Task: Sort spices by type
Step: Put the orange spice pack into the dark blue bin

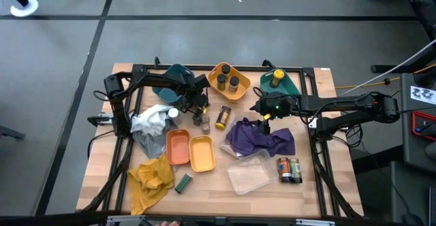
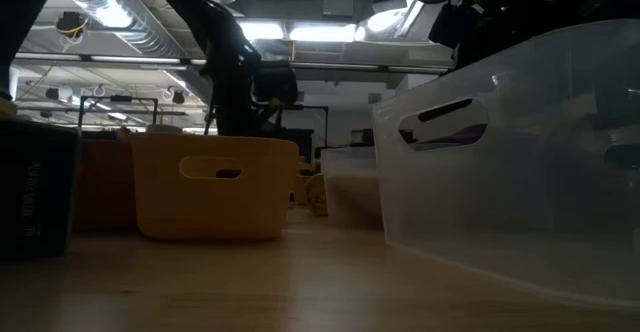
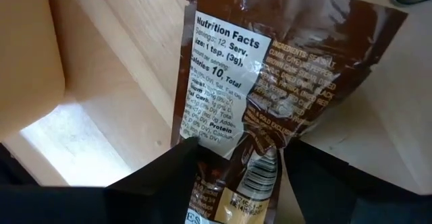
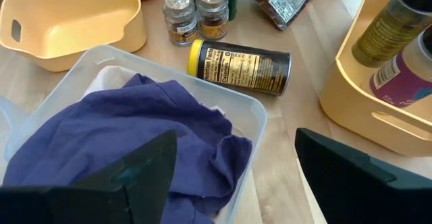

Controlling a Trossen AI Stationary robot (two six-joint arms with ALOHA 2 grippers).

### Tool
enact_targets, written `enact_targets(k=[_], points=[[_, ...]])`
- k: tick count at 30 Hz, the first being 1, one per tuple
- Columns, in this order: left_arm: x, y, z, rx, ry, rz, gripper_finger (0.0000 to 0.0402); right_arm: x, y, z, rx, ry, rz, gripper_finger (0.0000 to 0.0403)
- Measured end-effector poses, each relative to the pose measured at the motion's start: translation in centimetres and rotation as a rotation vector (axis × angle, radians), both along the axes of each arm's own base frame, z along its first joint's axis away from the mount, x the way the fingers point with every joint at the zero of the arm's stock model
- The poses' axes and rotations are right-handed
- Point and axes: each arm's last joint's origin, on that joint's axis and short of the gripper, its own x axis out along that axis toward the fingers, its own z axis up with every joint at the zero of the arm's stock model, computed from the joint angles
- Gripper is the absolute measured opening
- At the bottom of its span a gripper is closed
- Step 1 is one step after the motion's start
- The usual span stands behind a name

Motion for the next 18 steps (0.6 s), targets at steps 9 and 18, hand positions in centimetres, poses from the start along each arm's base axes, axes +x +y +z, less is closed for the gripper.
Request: enact_targets(k=[9, 18], points=[[0.14, 0.03, -0.39, -0.008, 0.0, -0.001, 0.0119, 0.0, 0.01, 0.0, 0.0, 0.001, 0.0, 0.0301], [0.37, 0.11, -0.24, -0.019, -0.044, 0.102, 0.0021, 0.0, 0.0, 0.0, 0.0, 0.001, 0.0, 0.0301]])
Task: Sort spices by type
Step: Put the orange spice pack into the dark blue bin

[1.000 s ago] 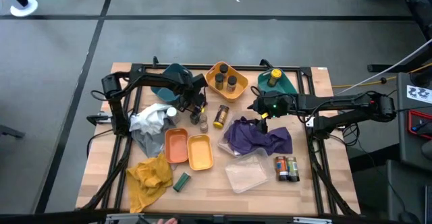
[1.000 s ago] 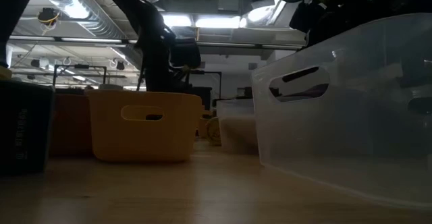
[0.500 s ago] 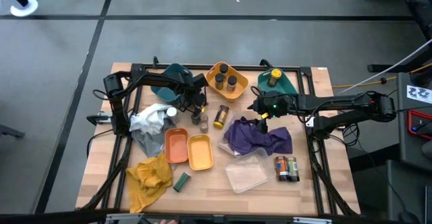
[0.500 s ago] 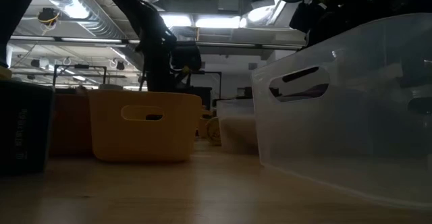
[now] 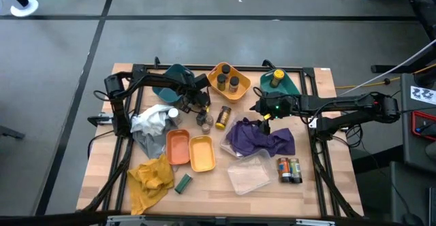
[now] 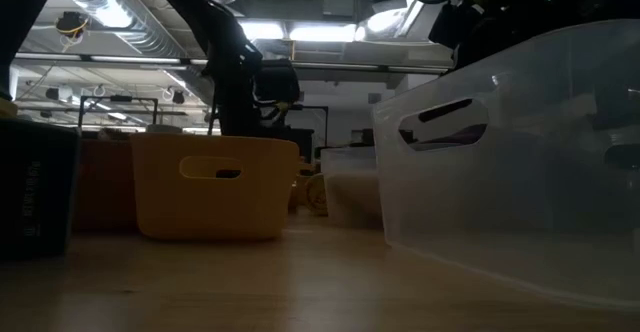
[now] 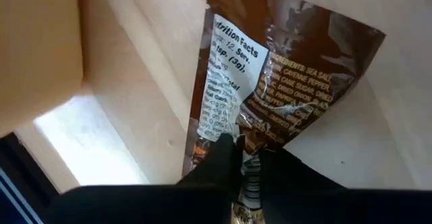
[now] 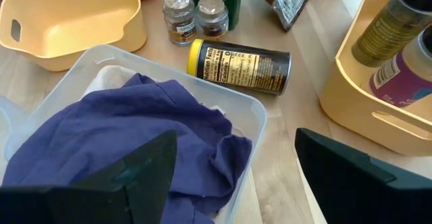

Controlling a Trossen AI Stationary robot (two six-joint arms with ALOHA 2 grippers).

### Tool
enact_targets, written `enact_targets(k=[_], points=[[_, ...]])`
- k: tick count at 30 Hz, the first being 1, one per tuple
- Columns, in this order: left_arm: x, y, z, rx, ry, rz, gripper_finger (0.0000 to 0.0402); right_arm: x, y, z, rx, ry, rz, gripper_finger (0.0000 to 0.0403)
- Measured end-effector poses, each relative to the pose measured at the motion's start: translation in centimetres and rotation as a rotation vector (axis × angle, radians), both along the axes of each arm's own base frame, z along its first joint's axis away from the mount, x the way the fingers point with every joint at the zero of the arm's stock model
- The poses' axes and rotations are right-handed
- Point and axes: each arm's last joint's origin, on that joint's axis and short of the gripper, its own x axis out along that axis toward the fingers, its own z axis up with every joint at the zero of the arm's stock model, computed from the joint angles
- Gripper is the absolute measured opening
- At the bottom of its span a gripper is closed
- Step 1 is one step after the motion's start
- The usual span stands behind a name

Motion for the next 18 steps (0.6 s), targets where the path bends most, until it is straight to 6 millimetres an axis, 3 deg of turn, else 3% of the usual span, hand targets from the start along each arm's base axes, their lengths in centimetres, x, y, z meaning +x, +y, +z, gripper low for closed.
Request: enact_targets(k=[11, 18], points=[[1.6, 0.6, 2.9, 0.005, -0.105, 0.059, 0.0011, 0.0, 0.0, 0.0, 0.0, 0.003, 0.0, 0.0301], [1.9, 0.8, 4.9, -0.002, -0.083, 0.126, 0.001, 0.0, 0.0, 0.0, 0.001, 0.006, 0.0, 0.0301]])
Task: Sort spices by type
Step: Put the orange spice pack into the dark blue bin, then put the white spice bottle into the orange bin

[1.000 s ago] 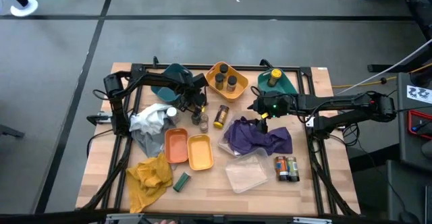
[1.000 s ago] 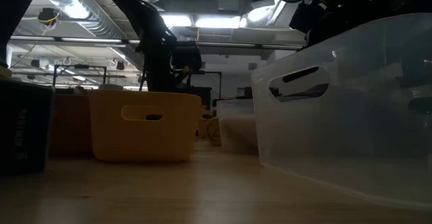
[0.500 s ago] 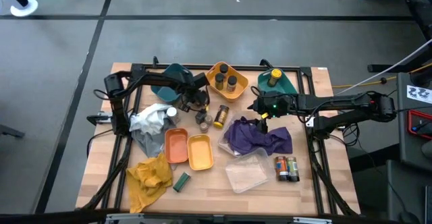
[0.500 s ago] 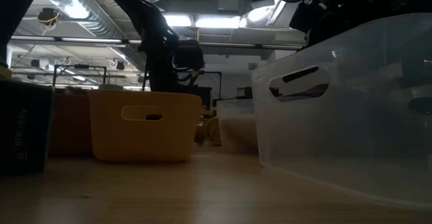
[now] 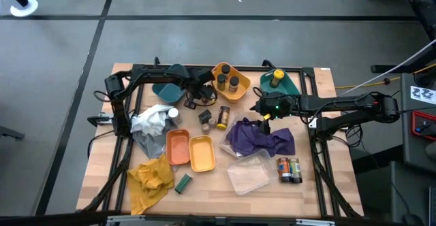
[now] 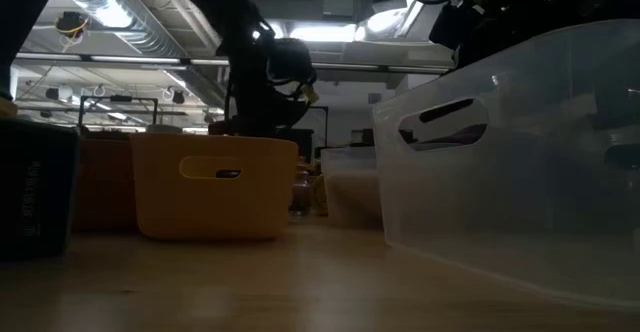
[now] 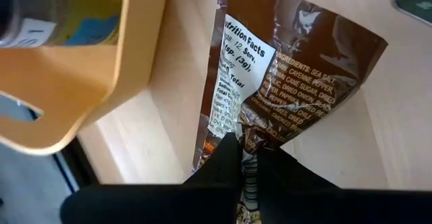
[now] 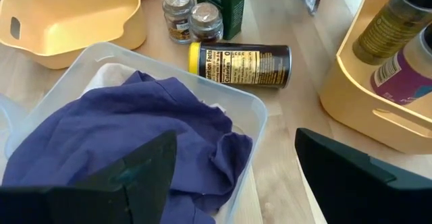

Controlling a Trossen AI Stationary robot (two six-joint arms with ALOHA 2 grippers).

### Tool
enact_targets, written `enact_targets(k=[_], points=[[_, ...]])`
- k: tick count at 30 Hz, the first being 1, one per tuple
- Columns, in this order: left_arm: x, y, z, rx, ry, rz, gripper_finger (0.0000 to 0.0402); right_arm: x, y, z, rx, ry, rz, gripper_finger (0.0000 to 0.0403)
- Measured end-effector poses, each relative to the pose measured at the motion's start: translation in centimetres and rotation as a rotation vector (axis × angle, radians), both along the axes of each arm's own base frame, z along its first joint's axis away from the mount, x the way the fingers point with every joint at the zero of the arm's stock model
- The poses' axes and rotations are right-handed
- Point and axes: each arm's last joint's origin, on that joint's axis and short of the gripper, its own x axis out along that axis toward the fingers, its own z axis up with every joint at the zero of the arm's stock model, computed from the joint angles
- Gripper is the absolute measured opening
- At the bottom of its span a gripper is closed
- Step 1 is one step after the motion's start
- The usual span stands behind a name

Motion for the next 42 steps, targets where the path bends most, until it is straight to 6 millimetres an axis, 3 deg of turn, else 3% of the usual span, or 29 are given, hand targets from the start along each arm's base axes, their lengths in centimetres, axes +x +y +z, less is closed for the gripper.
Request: enact_targets(k=[7, 16, 20, 25, 31, 38, 42], points=[[-1.0, 0.2, 2.5, 0.067, 0.066, 0.069, 0.0007, 0.0, 0.0, 0.0, 0.0, 0.0, 0.001, 0.0301], [-4.8, 0.8, 6.3, 0.067, 0.059, 0.312, 0.0015, 0.0, 0.0, 0.0, -0.005, 0.001, 0.004, 0.0301], [-6.7, 1.7, 6.2, 0.038, 0.113, 0.506, 0.001, 0.0, 0.0, 0.0, -0.005, 0.004, 0.005, 0.0301], [-8.4, 2.6, 4.6, 0.01, 0.151, 0.659, 0.0024, 0.0, 0.0, 0.0, -0.005, 0.003, 0.005, 0.0301], [-9.2, 2.7, 3.4, 0.015, 0.194, 0.677, 0.0073, 0.0, 0.0, 0.0, -0.005, 0.003, 0.005, 0.0301], [-9.2, 2.6, 3.3, 0.018, 0.19, 0.7, 0.0152, 0.0, 0.0, 0.0, -0.005, 0.003, 0.005, 0.0301], [-9.2, 2.2, 3.9, 0.01, 0.208, 0.758, 0.0172, 0.0, 0.0, 0.0, -0.005, 0.003, 0.005, 0.0301]])
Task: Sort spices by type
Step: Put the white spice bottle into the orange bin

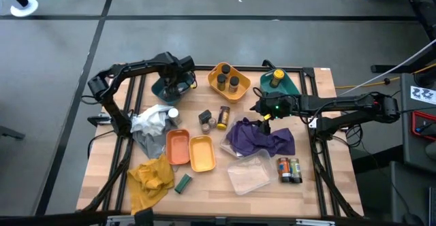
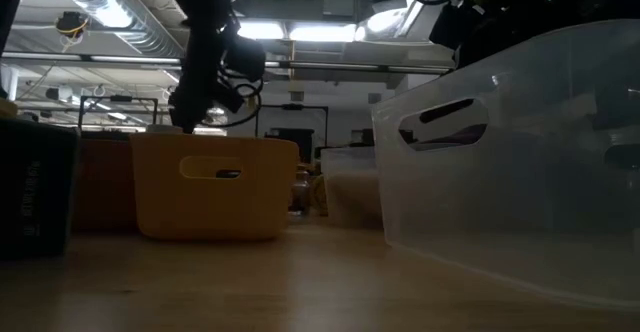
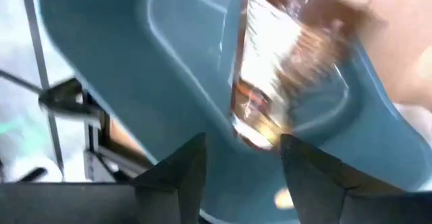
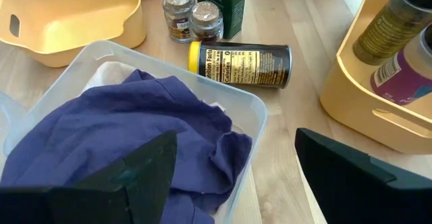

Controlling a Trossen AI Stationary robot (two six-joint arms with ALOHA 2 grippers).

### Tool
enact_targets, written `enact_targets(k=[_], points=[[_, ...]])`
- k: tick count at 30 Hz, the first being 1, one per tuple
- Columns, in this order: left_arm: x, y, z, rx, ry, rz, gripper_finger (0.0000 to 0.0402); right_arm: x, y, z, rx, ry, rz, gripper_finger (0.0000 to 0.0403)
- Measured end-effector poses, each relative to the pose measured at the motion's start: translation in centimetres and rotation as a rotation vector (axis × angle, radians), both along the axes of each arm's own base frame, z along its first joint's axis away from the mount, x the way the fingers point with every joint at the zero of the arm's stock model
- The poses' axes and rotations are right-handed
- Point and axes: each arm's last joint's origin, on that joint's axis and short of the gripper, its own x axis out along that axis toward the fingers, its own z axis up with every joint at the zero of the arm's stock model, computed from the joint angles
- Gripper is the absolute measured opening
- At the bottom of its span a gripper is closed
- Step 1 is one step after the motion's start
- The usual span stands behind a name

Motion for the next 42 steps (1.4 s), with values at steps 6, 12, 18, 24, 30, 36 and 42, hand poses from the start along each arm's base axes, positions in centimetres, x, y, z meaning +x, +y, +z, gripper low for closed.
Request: enact_targets(k=[6, 12, 18, 24, 30, 36, 42], points=[[-0.5, -1.6, 2.2, -0.069, 0.078, 0.14, 0.0174, 0.0, 0.0, 0.0, 0.0, 0.0, 0.0, 0.0301], [-0.4, -4.1, 3.6, -0.234, 0.019, 0.29, 0.0175, 0.0, 0.0, 0.0, 0.0, 0.0, 0.0, 0.0301], [0.4, -5.8, 3.8, -0.24, -0.022, 0.405, 0.0175, 0.0, 0.0, 0.0, 0.001, 0.004, 0.0, 0.0301], [1.1, -7.0, 3.7, -0.228, -0.031, 0.389, 0.0175, 0.0, 0.0, 0.0, 0.001, 0.006, 0.0, 0.0301], [1.4, -7.4, 3.7, -0.239, -0.034, 0.323, 0.0175, -0.1, 0.0, -0.1, 0.001, 0.009, 0.0, 0.0301], [1.5, -7.4, 3.6, -0.235, -0.045, 0.321, 0.0175, -0.1, 0.0, -0.1, 0.001, 0.01, 0.0, 0.0301], [1.8, -7.3, 3.3, -0.217, -0.058, 0.374, 0.0175, -0.1, 0.0, -0.1, 0.001, 0.011, 0.0, 0.0301]])
